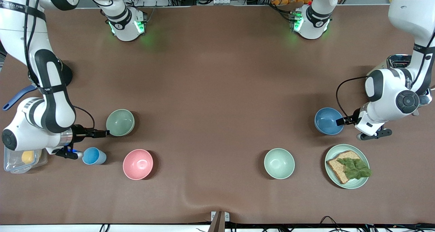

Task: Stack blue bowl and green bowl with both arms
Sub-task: 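Grasp the green bowl with the right gripper while the left gripper grasps the blue bowl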

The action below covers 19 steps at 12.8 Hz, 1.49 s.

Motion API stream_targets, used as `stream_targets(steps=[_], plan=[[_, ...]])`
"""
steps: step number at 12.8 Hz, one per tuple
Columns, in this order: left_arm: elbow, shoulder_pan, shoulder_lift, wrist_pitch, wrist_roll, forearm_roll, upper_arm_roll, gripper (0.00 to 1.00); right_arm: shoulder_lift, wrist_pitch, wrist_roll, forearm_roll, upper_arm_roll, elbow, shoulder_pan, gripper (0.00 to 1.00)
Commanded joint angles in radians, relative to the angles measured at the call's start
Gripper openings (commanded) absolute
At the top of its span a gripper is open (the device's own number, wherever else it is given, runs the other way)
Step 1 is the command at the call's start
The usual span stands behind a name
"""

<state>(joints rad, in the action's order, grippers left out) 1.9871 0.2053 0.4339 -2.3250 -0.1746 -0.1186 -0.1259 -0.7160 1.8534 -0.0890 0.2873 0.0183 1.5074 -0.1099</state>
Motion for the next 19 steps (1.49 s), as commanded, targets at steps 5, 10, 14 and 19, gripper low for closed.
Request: stream_targets(steps=[5, 10, 14, 19], plan=[[-0.004, 0.003, 0.029, -0.014, 0.018, -0.019, -0.009, 0.68, -0.030, -0.081, 0.014, 0.045, -0.029, 0.040, -0.010, 1.00], [-0.005, 0.002, 0.043, -0.016, 0.009, -0.016, -0.012, 0.04, -0.030, -0.094, 0.014, 0.078, -0.029, 0.083, -0.014, 1.00], [-0.007, -0.003, 0.039, -0.014, 0.004, -0.016, -0.015, 0.00, -0.030, -0.083, 0.008, 0.099, -0.029, 0.082, -0.013, 0.00], [-0.017, 0.000, -0.013, -0.004, 0.018, -0.015, -0.041, 0.00, -0.025, -0.083, 0.014, 0.142, -0.029, 0.077, -0.002, 0.00]])
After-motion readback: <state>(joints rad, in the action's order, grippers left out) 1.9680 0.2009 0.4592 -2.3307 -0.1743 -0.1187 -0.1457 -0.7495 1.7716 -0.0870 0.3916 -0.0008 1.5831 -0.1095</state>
